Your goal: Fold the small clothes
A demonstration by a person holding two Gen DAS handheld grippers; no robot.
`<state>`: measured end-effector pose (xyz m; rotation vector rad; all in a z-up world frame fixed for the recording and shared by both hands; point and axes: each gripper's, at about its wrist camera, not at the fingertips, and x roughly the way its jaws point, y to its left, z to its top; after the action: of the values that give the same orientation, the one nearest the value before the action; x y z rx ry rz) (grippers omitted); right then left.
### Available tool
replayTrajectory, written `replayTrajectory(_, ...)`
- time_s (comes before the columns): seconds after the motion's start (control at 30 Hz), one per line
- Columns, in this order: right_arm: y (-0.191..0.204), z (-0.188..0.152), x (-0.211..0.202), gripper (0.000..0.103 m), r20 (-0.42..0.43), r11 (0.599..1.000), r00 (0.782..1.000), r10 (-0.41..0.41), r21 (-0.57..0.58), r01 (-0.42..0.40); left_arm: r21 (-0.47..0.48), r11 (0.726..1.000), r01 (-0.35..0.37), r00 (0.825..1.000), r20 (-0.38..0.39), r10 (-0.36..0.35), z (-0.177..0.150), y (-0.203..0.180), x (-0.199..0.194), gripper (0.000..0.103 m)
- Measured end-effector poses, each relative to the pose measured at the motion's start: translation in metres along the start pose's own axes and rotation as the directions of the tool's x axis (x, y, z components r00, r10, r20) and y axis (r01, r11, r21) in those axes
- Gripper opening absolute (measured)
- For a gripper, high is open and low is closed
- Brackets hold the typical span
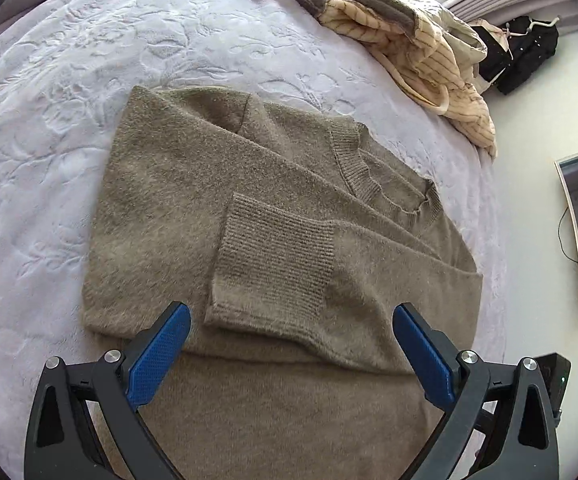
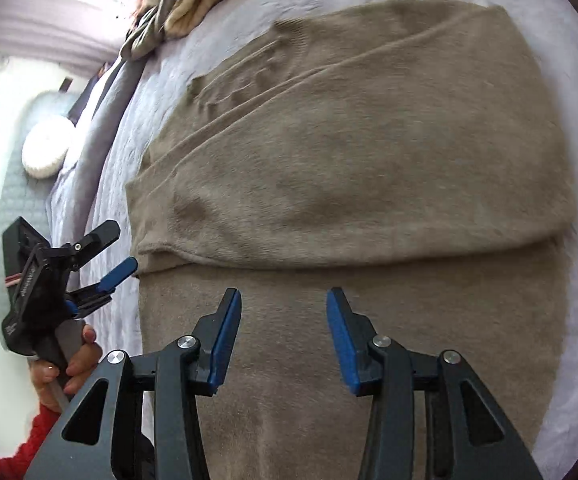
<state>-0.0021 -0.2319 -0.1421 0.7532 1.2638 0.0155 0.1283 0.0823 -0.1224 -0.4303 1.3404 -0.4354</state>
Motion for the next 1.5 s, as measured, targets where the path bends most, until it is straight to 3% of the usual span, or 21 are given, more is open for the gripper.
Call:
replayTrajectory(0.07, -0.025, 0.000, -0.011, 0.048, 0.034, 0.996, 0.999, 0.030, 0.083, -0.033, -0.020, 1.000, 0.001, 1.000, -0.014, -0.001, 0.003, 0.003, 0.005, 0.101)
replayTrajectory(0.13, -0.047, 0.002, -0.020, 0.050, 0.070, 0.984, 0.996, 0.059, 0.166, -0.070, -0.055, 0.998, 0.008, 1.000, -0.029, -0.010, 0.004, 0.007, 0.011, 0.090)
replayTrajectory(0.17, -0.060, 0.002, -0.025, 0.051, 0.090, 0.974, 0.993, 0.071, 0.210, -0.089, -0.071, 0.997, 0.014, 0.999, -0.043, -0.017, 0.004, 0.009, 0.014, 0.077)
replayTrajectory(0.23, -0.083, 0.000, -0.035, 0.051, 0.140, 0.946, 0.986, 0.092, 0.296, -0.130, -0.085, 0.996, 0.031, 0.998, -0.060, -0.036, 0.004, 0.012, 0.020, 0.040)
replayTrajectory(0.27, -0.094, 0.000, -0.039, 0.051, 0.170, 0.927, 0.980, 0.107, 0.338, -0.160, -0.088, 0.995, 0.049, 0.995, -0.077, -0.055, 0.004, 0.012, 0.024, 0.006)
replayTrajectory(0.47, -0.154, -0.001, -0.052, 0.051, 0.344, 0.753, 0.911, 0.225, 0.532, -0.387, -0.077, 0.992, 0.096, 0.995, -0.026, -0.098, 0.008, 0.005, 0.009, 0.007)
replayTrajectory(0.5, -0.157, 0.002, -0.052, 0.036, 0.362, 0.737, 0.900, 0.242, 0.535, -0.413, -0.060, 0.993, 0.099, 0.995, -0.010, -0.100, 0.011, 0.001, 0.002, 0.007)
replayTrajectory(0.53, -0.156, 0.007, -0.055, 0.007, 0.369, 0.744, 0.897, 0.245, 0.521, -0.417, -0.043, 0.994, 0.099, 0.995, 0.003, -0.099, 0.014, -0.003, -0.003, 0.007)
replayTrajectory(0.63, -0.128, 0.028, -0.077, 0.007, 0.352, 0.858, 0.908, 0.227, 0.369, -0.357, 0.018, 0.997, 0.080, 0.996, 0.039, -0.080, 0.019, -0.011, -0.020, 0.007)
replayTrajectory(0.7, -0.112, 0.035, -0.078, 0.007, 0.303, 0.920, 0.936, 0.177, 0.287, -0.267, 0.041, 0.998, 0.049, 0.998, 0.034, -0.050, 0.018, -0.009, -0.018, 0.007)
replayTrajectory(0.77, -0.108, 0.037, -0.069, 0.007, 0.238, 0.963, 0.968, 0.072, 0.236, -0.130, 0.040, 0.999, 0.017, 1.000, 0.006, -0.018, 0.015, 0.001, -0.006, 0.007)
replayTrajectory(0.83, -0.117, 0.036, -0.053, 0.007, 0.177, 0.970, 0.984, 0.009, 0.237, -0.051, 0.048, 0.999, -0.024, 0.999, -0.030, 0.025, 0.007, 0.009, 0.009, 0.007)
replayTrajectory(0.97, -0.139, 0.024, -0.057, 0.014, 0.189, 0.937, 0.978, 0.091, 0.316, -0.149, 0.058, 0.998, -0.038, 0.999, -0.024, 0.039, -0.005, 0.014, 0.012, 0.007)
replayTrajectory(1.1, -0.155, 0.015, -0.080, 0.050, 0.255, 0.918, 0.963, 0.082, 0.357, -0.172, 0.075, 0.996, -0.048, 0.998, -0.027, 0.050, -0.006, 0.015, 0.009, 0.007)
replayTrajectory(1.2, -0.161, 0.022, -0.078, 0.050, 0.259, 0.913, 0.960, 0.103, 0.359, -0.194, 0.077, 0.995, -0.058, 0.998, -0.027, 0.060, -0.004, 0.012, 0.010, 0.007)
replayTrajectory(1.27, -0.152, 0.034, -0.062, 0.050, 0.190, 0.935, 0.976, 0.102, 0.316, -0.160, 0.078, 0.995, -0.067, 0.997, -0.027, 0.069, -0.005, 0.011, 0.012, 0.007)
replayTrajectory(1.33, -0.138, 0.042, -0.050, 0.016, 0.115, 0.959, 0.992, 0.048, 0.274, -0.078, 0.073, 0.995, -0.068, 0.997, -0.025, 0.070, -0.006, 0.009, 0.011, 0.007)
replayTrajectory(1.43, -0.123, 0.044, -0.062, 0.016, 0.137, 0.987, 0.990, -0.043, 0.159, 0.020, 0.094, 0.994, -0.061, 0.998, -0.003, 0.061, -0.008, 0.002, 0.005, 0.007)
replayTrajectory(1.5, -0.128, 0.044, -0.055, 0.016, 0.103, 0.988, 0.991, -0.090, 0.132, 0.076, 0.110, 0.991, -0.083, 0.996, -0.014, 0.085, -0.012, 0.002, 0.010, 0.007)
